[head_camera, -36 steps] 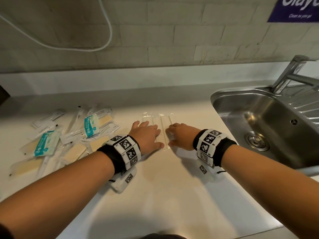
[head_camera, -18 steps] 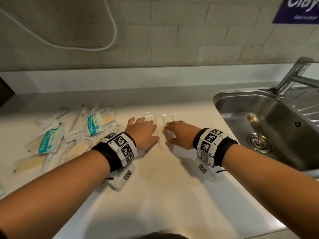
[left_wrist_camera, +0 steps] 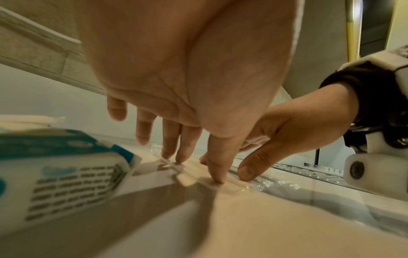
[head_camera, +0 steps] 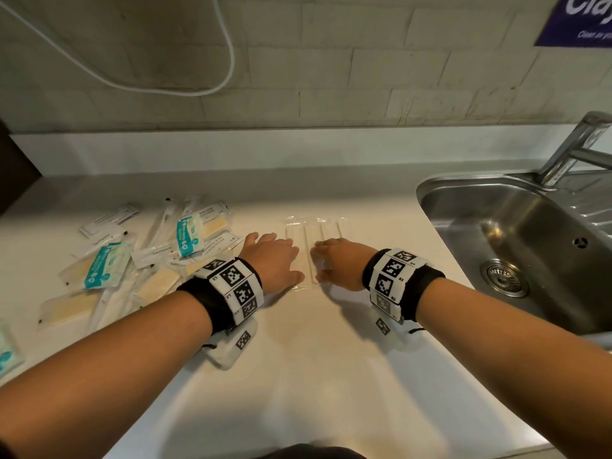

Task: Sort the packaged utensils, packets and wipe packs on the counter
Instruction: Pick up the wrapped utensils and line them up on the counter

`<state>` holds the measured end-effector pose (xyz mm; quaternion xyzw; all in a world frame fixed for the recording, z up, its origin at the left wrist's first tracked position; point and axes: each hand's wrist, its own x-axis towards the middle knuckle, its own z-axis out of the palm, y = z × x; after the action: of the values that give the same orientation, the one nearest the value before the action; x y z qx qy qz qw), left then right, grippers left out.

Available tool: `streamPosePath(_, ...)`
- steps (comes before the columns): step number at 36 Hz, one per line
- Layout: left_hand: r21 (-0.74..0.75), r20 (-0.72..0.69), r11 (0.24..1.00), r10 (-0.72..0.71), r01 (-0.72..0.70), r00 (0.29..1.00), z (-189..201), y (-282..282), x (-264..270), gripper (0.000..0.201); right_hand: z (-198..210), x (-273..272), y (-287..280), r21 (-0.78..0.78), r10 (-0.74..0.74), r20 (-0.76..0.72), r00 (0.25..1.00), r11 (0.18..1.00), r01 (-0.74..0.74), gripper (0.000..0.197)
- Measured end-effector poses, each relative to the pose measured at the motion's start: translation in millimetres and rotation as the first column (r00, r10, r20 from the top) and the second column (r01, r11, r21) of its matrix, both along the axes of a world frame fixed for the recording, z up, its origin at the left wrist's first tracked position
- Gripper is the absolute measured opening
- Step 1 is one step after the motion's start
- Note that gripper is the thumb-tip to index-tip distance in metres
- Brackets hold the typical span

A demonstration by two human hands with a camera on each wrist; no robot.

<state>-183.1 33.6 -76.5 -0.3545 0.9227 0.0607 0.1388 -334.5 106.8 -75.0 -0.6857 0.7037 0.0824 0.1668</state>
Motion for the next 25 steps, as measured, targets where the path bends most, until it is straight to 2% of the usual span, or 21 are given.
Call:
streamPosePath(5, 0.007, 0.007, 1.0, 0.001, -0.001, 1.0, -2, -2, 0, 0.048, 0, 1, 0, -0.014, -0.007, -0.005, 1.0, 1.0, 0.007, 0.045)
streamPosePath(8, 0.006, 0.001, 1.0, 0.0, 0.0, 1.0, -1, -1, -1, 0.049, 3, 2, 1, -0.02, -0.014, -0.006, 1.0, 1.0, 0.014, 0.045)
streamPosePath(10, 0.0, -0.029, 1.0, -0.006, 0.006, 1.0, 1, -1, -3, 0.047, 6, 1, 2, -0.048, -0.045, 0.008, 0.999, 0.998, 0.045, 0.042)
streamPosePath(14, 0.004, -0.046, 0.999, -0.051, 0.051, 0.998, 4, 4, -13, 0.058, 12, -7, 3, -0.068, -0.136, 0.004, 0.991, 0.988, 0.136, 0.043)
streamPosePath(17, 0.011, -0.043, 0.994, -0.105, 0.106, 0.994, 7, 10, -22, 0.061, 11, -17, 3, -0.027, -0.181, -0.031, 0.983, 0.983, 0.18, 0.041)
streamPosePath(21, 0.015, -0.021, 0.982, -0.188, 0.188, 0.982, 8, 20, -35, 0.06, 9, -21, 8, 0.063, -0.157, -0.103, 0.982, 0.984, 0.164, 0.038)
streamPosePath(25, 0.018, 0.019, 0.976, -0.215, 0.215, 0.976, 2, 26, -44, 0.059, 5, -21, 10, 0.064, -0.153, -0.127, 0.98, 0.985, 0.162, 0.041)
